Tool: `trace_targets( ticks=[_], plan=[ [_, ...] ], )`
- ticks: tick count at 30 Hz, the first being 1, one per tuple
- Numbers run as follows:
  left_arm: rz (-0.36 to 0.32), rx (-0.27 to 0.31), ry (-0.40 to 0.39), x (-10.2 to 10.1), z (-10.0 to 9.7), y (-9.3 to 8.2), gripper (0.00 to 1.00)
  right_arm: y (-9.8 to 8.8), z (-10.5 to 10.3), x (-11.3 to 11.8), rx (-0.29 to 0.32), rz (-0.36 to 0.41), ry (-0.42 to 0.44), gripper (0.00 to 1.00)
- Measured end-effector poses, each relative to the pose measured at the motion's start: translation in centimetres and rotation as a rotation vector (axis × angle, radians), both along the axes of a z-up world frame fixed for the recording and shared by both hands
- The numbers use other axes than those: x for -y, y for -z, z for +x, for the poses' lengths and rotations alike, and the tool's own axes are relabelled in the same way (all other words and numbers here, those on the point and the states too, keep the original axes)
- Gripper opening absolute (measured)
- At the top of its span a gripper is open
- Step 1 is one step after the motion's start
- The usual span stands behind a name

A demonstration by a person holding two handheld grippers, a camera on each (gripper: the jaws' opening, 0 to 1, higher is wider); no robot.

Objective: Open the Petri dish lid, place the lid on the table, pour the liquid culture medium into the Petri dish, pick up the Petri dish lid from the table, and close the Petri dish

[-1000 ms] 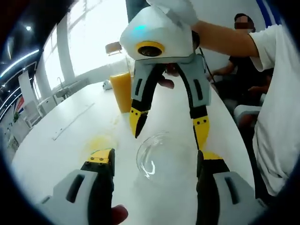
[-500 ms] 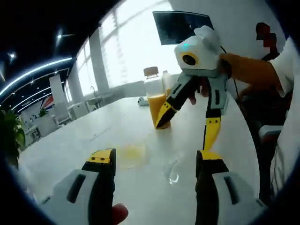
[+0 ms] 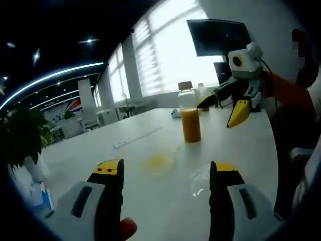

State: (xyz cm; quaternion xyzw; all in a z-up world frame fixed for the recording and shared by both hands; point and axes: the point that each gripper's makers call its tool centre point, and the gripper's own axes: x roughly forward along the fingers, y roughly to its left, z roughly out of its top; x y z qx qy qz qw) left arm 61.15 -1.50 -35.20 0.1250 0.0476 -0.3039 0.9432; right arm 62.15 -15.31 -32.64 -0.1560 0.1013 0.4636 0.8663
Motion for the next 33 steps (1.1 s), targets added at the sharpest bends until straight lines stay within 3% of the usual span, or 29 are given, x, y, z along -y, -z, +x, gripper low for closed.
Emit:
trace_targets(
  ticks=[3,5,13,19,30,33],
  plan=[
    [-0.052,0.017,-0.066,-1.6,0.2,-0.5,0.61,-1.3,-0.1,1.5,0.042,0.051,0.052,0.59],
    [-0.050,0.049,-0.124,-3.0,0.4,-1.0,0.61,-2.0,-0.3,2.4,0.056,0.095,0.080,0.58],
    [-0.046,0.125,-0.199,-5.9,-0.5,-2.4,0.60,-3.4,-0.4,6.9,0.100,0.193,0.205,0.58],
    [-0.066,0.131,-0.242,-7.4,-1.1,-2.0,0.60,-3.8,-0.5,9.9,0.121,0.256,0.274,0.58],
    [-0.099,0.139,-0.326,-10.3,-2.5,-1.2,0.60,-2.8,-1.0,13.2,0.135,0.319,0.359,0.59],
    [-0.110,0.137,-0.341,-10.9,-2.6,-1.0,0.60,-3.3,-1.3,14.2,0.167,0.361,0.397,0.59]
  ],
)
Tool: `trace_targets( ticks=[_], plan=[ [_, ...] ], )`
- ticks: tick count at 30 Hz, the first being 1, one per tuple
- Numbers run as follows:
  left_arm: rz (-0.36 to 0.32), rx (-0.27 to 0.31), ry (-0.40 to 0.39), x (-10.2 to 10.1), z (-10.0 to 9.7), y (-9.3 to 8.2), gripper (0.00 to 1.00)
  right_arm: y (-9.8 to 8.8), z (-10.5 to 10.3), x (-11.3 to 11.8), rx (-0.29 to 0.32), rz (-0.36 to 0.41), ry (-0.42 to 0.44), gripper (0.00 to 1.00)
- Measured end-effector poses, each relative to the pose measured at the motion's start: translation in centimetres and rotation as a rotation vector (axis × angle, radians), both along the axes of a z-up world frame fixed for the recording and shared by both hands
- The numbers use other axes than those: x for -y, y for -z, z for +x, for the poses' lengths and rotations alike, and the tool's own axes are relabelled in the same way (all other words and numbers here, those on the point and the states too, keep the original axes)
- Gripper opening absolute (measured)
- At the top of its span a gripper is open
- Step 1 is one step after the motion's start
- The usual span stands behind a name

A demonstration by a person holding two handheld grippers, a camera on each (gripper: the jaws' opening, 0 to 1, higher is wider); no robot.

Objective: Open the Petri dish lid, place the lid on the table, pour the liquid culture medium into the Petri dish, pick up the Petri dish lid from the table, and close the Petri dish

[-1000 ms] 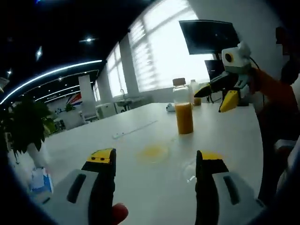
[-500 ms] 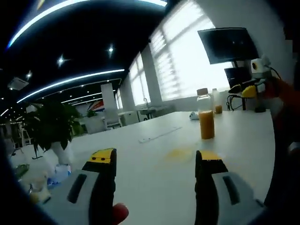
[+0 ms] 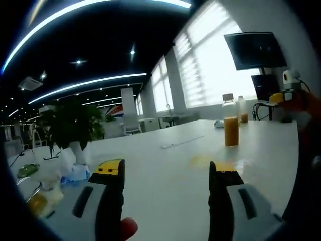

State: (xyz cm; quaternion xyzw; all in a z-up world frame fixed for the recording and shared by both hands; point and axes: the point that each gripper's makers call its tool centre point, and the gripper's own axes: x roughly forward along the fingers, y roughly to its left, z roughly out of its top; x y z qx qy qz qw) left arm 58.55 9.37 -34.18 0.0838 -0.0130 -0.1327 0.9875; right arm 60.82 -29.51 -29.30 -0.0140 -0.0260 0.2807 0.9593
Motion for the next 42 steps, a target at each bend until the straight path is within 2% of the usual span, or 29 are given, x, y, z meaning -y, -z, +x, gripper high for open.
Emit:
trace_targets(
  ticks=[5,10,14,21,26,32,35,39,42],
  plan=[
    [-0.050,0.017,-0.026,-0.6,-0.4,-0.1,0.59,-0.4,-0.7,1.5,0.041,0.041,0.049,0.59],
    [-0.023,0.014,-0.032,-0.6,-0.5,0.3,0.59,0.0,-1.1,2.3,0.041,0.059,0.076,0.59],
    [-0.043,0.027,-0.033,-0.7,-0.5,0.0,0.59,0.6,-0.9,3.1,0.033,0.074,0.106,0.59],
    [-0.058,0.051,-0.047,-1.0,-0.7,-0.6,0.59,-0.5,-1.2,4.6,0.067,0.110,0.154,0.59],
    [-0.075,0.053,-0.061,-1.4,-0.9,-0.6,0.59,-0.5,-1.2,5.6,0.073,0.124,0.185,0.59],
    [-0.092,0.056,-0.062,-1.3,-1.3,-0.6,0.59,-0.5,-1.4,6.3,0.064,0.130,0.205,0.57],
    [-0.079,0.057,-0.064,-1.3,-1.7,-0.6,0.59,-0.7,-1.5,6.4,0.063,0.137,0.210,0.56],
    [-0.076,0.067,-0.068,-0.9,-2.3,-1.1,0.59,-0.7,-1.6,6.9,0.049,0.135,0.240,0.50],
    [-0.092,0.069,-0.065,-1.0,-2.5,-1.1,0.59,-0.6,-1.6,6.9,0.040,0.141,0.240,0.51]
  ],
)
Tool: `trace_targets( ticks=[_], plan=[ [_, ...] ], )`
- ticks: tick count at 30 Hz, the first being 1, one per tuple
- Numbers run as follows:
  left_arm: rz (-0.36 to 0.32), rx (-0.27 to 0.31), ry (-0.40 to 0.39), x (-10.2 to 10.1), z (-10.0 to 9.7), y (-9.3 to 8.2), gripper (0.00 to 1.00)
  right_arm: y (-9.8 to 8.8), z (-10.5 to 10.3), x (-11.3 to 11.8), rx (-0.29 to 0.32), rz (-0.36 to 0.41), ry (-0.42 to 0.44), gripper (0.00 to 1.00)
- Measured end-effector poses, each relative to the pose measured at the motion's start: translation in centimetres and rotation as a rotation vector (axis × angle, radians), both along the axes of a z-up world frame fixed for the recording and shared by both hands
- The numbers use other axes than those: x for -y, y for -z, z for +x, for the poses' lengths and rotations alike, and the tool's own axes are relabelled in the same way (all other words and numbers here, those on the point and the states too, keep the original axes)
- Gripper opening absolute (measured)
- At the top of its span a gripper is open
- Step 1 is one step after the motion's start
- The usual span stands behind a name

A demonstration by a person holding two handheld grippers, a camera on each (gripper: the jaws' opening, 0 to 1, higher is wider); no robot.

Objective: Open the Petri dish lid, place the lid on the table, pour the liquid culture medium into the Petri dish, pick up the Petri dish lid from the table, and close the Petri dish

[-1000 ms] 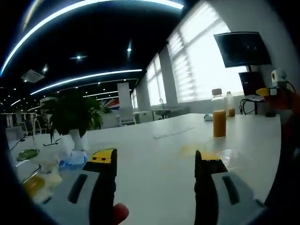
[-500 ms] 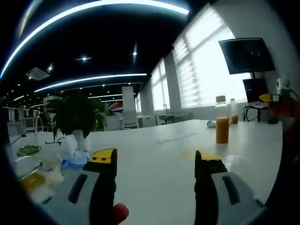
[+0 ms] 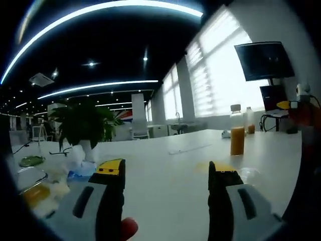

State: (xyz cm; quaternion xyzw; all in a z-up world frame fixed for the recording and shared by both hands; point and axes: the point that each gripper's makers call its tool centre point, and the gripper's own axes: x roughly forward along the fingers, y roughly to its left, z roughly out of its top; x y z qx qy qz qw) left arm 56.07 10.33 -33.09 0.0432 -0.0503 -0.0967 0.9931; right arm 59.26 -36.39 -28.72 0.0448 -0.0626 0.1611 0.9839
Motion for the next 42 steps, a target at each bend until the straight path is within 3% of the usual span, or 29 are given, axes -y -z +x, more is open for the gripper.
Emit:
trace_targets(
  ticks=[17,42],
  plan=[
    [-0.017,0.004,0.026,1.3,0.2,-0.4,0.59,0.3,0.2,0.5,-0.009,0.031,0.022,0.51],
    [-0.041,0.003,0.016,0.3,0.5,0.1,0.58,1.4,0.1,0.4,-0.033,0.019,0.025,0.51]
  ],
)
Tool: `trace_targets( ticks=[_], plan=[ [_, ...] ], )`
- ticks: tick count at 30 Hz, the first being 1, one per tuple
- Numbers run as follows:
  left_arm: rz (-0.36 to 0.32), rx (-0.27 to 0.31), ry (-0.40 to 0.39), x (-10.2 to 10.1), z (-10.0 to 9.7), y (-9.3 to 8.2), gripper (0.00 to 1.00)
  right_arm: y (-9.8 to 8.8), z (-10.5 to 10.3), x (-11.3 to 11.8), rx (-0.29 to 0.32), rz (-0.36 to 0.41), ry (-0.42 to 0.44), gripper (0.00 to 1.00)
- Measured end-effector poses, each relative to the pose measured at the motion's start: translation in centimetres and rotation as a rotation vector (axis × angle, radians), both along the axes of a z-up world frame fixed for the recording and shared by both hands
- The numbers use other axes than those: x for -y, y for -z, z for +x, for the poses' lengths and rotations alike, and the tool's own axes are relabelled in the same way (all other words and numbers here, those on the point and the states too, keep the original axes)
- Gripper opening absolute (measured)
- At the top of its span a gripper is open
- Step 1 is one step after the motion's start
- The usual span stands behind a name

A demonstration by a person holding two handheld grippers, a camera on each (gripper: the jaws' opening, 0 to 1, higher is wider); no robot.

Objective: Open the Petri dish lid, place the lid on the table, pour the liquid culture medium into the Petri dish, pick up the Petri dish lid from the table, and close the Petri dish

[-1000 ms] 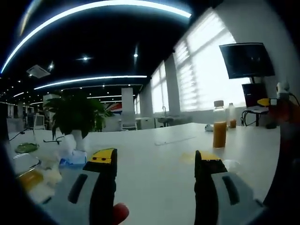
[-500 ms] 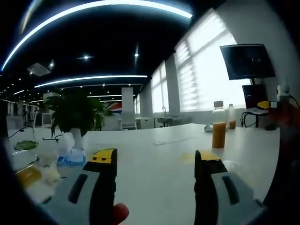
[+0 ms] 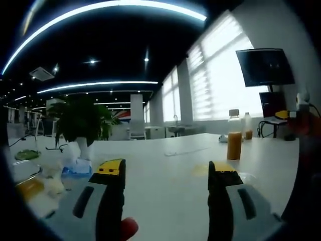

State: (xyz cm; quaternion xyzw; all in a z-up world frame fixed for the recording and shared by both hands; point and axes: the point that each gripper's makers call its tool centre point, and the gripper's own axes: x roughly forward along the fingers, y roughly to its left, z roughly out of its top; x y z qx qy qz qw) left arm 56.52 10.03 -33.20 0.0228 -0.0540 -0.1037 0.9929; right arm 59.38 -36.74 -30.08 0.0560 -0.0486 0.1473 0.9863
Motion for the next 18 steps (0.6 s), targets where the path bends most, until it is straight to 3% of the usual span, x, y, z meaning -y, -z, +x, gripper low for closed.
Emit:
trace_targets(
  ticks=[18],
  plan=[
    [-0.012,-0.007,0.012,0.20,0.20,0.45,0.58,-0.39,0.16,-0.17,0.004,-0.006,-0.002,0.50]
  ],
)
